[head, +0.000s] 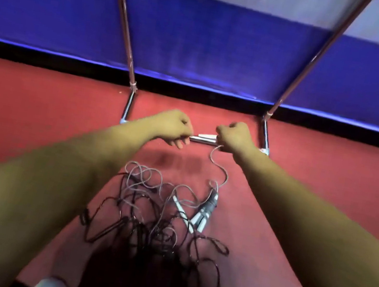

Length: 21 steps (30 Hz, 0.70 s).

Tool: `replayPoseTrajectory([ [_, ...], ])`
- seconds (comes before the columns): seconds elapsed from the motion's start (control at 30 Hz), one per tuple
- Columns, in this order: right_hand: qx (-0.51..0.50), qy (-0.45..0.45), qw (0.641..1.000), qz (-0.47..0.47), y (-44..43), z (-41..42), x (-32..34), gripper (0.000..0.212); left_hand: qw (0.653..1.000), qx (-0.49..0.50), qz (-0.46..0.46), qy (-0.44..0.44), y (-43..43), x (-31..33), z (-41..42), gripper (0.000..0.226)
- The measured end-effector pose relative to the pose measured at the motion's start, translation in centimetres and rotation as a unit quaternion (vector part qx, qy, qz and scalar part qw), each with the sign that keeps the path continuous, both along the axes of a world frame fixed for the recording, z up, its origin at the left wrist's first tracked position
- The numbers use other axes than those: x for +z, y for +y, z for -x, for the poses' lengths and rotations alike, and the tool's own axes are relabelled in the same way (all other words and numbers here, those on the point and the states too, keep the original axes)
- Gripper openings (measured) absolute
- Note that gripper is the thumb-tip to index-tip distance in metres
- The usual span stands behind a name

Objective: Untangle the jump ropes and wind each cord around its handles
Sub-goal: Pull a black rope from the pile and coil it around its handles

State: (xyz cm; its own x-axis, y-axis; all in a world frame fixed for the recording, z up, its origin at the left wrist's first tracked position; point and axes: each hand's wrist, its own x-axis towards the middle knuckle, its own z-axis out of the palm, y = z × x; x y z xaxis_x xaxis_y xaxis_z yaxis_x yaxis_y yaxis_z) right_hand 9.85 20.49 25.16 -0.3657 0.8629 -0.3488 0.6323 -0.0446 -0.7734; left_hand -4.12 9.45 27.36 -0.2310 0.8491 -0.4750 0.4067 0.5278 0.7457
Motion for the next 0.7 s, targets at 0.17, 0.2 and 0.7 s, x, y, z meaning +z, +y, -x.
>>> replayPoseTrajectory([
  [0.17,0.046,-0.091,0.992,0.075,-5.0,-2.8,-9.5,0.022,0.994,-0.017,0.109,-0.004,-4.5,-9.8,-2.2,0.023],
  [0.2,0.066,-0.115,0.988,0.084,-6.0,-3.2,-11.1,0.021,0.992,-0.019,0.122,-0.004,-5.2,-11.5,-2.5,0.023],
  [0.7,0.379,-0.265,0.886,0.019,-15.7,-5.7,-27.8,0.052,0.955,-0.130,0.204,0.172,-14.9,-28.5,-7.5,0.035],
])
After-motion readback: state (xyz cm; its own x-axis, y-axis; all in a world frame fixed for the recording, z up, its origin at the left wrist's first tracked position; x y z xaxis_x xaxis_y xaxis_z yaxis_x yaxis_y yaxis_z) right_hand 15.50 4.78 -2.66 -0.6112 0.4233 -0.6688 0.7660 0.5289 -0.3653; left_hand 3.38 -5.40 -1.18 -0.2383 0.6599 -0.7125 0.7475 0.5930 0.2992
